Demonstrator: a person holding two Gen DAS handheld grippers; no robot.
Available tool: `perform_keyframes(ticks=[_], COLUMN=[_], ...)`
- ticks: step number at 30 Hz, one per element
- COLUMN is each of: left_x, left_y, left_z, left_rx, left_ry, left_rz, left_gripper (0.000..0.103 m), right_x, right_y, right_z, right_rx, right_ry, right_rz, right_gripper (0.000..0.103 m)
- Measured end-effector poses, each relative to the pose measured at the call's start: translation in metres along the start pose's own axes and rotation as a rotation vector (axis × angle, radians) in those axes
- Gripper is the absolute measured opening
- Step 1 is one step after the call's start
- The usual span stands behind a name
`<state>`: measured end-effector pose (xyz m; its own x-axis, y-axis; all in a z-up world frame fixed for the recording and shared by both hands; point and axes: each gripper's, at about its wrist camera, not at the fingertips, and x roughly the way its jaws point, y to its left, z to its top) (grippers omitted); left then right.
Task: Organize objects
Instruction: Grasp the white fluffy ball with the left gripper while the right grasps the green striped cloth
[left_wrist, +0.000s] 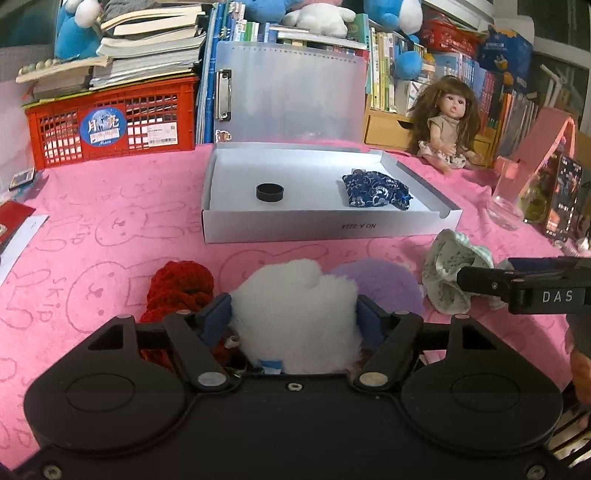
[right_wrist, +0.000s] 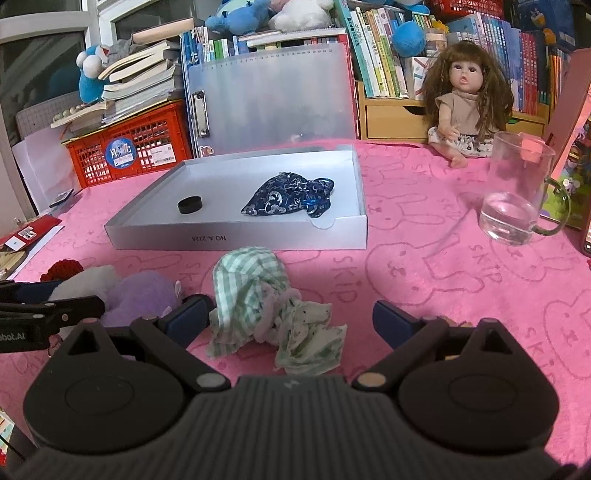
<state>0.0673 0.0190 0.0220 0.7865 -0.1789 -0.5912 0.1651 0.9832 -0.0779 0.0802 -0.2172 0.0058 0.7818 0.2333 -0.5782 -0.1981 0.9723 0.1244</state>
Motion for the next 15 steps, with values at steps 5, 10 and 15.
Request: perform_keyframes(ticks=[5,10,15], left_x=[0.0039,0.0049,0.0033], left_y=[-0.0068,-0.0057,-0.0048], left_z=[-0.0025,-0.0029,-0.0040], left_rx=[0.035,0.025,0.022], left_ry=[-0.007,-0.009,-0.013], left_rz=[0.015,0.013,0.018], left_gripper=[0.075,0.073,0.068], right_x=[0.0022,0.0037,0.0042], right_y=[0.0007,0.0001,-0.0003], right_z=[-0.0012,-0.0015,-0.0017], right_rx=[-0.005,0.001,0.006], right_ry=[0.010,0.017,0.021], right_rz=[0.000,0.002,0.009], right_gripper=[0.099,0.098,0.095])
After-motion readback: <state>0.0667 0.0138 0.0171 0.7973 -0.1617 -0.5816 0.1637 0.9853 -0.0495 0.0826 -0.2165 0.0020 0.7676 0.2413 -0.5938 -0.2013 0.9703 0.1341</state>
